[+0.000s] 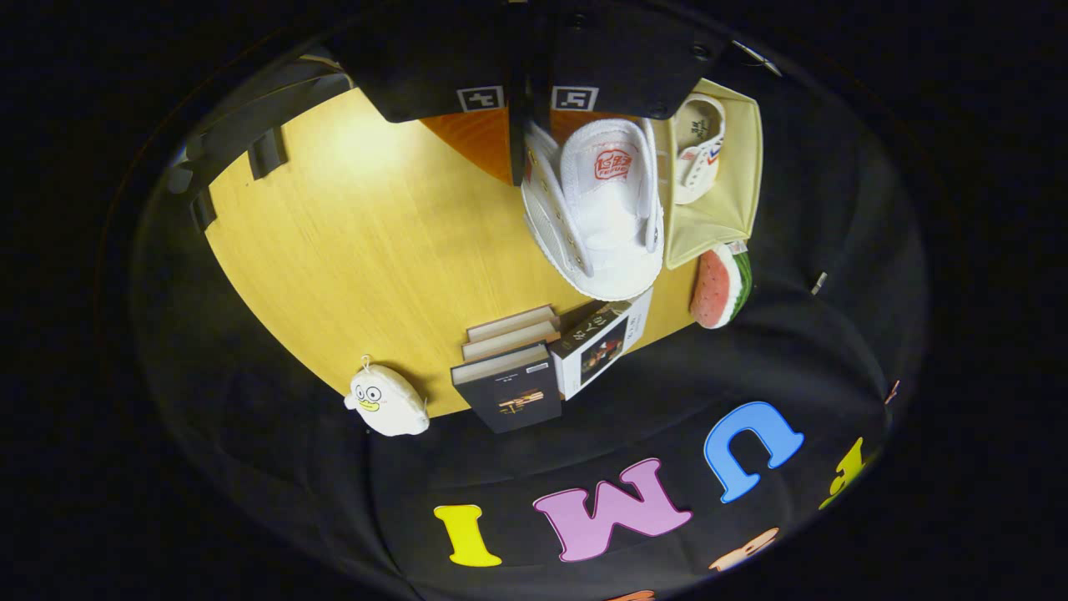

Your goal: Open the storage box then place both shoes into the box .Put the left shoe in first, then the right shoe, with the right side of both shoes facing outward in a uniform manner.

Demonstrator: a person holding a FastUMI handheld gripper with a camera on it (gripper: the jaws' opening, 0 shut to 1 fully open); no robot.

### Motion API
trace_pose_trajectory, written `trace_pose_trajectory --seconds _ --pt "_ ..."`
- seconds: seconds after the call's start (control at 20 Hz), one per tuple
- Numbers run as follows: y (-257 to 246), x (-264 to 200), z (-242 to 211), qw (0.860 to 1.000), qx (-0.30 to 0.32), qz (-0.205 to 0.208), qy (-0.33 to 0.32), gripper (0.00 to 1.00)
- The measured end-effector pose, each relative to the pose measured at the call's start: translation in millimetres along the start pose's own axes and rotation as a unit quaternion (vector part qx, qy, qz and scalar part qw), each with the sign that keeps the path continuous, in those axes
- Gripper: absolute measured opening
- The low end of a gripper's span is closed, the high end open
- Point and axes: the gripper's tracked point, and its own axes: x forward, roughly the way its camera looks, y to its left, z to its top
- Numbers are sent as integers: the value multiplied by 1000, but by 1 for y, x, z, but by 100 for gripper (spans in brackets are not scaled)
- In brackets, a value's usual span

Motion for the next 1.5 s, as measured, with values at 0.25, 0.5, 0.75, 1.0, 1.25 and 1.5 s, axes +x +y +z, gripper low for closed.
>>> trace_pose_trajectory --seconds 0.25,0.5,0.75,1.0,1.25,1.5 --pt "80 7 -13 999 15 30 27 6" --pt "122 37 -18 997 31 15 64 6" --pt "127 56 -36 996 19 -15 83 6" --pt "148 60 -43 995 40 32 88 35" --pt "153 45 -15 998 5 63 31 97" --pt "136 42 -17 998 -12 54 29 99"
